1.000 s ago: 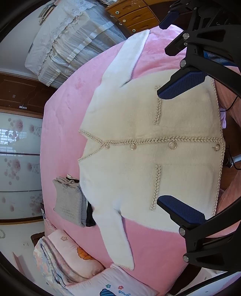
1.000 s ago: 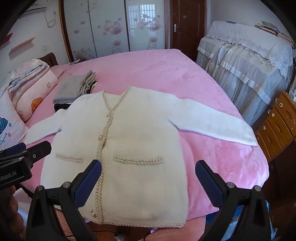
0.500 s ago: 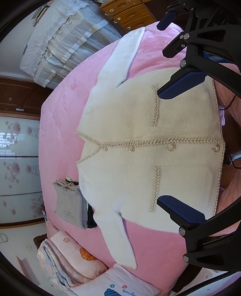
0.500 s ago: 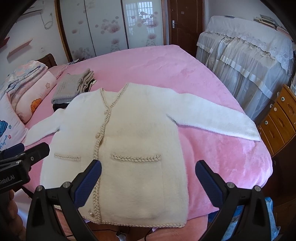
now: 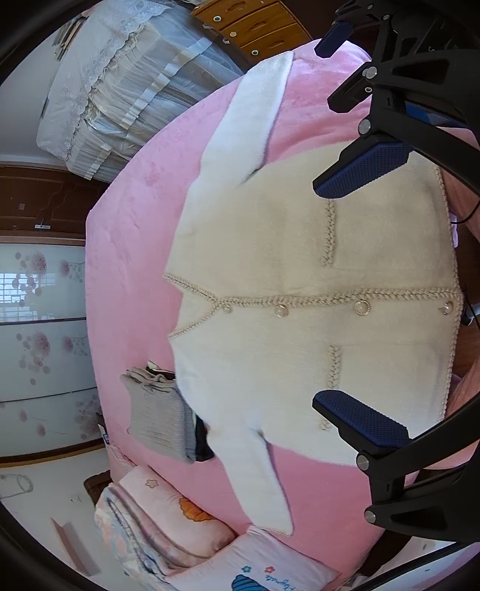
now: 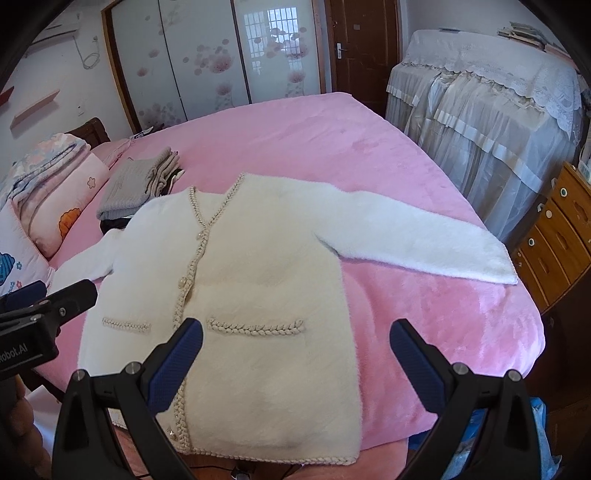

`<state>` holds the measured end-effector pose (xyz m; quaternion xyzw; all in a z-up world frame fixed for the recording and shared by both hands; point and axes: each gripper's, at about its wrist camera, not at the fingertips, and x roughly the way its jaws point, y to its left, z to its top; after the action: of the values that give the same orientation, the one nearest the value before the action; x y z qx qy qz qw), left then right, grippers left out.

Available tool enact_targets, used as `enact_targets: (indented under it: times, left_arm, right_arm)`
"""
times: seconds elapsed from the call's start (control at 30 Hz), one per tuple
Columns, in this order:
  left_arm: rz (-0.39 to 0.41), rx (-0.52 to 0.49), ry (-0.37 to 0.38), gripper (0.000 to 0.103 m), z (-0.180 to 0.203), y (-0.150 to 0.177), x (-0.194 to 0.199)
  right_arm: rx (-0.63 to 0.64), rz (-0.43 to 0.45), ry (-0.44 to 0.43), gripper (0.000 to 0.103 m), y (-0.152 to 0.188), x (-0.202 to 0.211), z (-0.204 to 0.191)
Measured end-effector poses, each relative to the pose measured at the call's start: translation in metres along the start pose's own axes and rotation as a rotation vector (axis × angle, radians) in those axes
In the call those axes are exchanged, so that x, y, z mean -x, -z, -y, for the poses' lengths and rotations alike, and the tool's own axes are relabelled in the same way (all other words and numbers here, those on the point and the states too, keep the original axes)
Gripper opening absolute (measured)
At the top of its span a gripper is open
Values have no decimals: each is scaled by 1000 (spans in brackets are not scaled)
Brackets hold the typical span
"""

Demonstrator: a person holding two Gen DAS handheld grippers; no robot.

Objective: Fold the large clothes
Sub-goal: 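Grasp the cardigan sleeve cuff with the right gripper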

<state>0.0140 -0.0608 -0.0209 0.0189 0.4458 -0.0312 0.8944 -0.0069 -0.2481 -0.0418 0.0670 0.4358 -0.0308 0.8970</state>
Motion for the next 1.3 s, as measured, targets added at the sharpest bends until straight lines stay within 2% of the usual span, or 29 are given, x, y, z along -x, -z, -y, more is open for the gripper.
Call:
enact_targets:
  times: [0.23, 0.37, 0.47, 0.57, 0.73, 0.87, 0.97, 1.03, 1.2, 1.3]
  left_arm:
    - [49, -69, 18, 103, 37, -24, -1]
    - [94, -135, -2, 103, 67, -42, -8]
    - [116, -175, -13, 103, 95, -58, -25]
    - [126, -190, 12, 103, 119, -69, -48]
    - [168, -186, 32, 103, 155, -74, -98]
    - [77, -212, 79, 103, 181, -71, -144]
    - [39, -262, 72, 103, 205, -65, -172]
    - [1, -286, 85, 103, 215, -60, -189]
    - [-80, -281, 146, 103, 238, -59, -224]
    - [-110, -280, 163, 103, 246, -63, -235]
  right_arm:
    - [-21, 57, 31, 102, -16, 5, 29]
    - [-70, 97, 54, 102, -28, 1, 58]
    - [-128, 100, 83, 102, -35, -15, 88]
    - [-196, 99, 134, 102, -37, -36, 125]
    - [-293, 95, 247, 102, -23, -77, 187]
    - [-381, 34, 250, 101, -10, -106, 233]
    - [-513, -20, 149, 89, 1, -127, 271]
    - [-594, -44, 113, 86, 6, -141, 292]
    - [-698, -64, 80, 81, 12, -173, 320]
    - [-691, -60, 110, 75, 5, -185, 325]
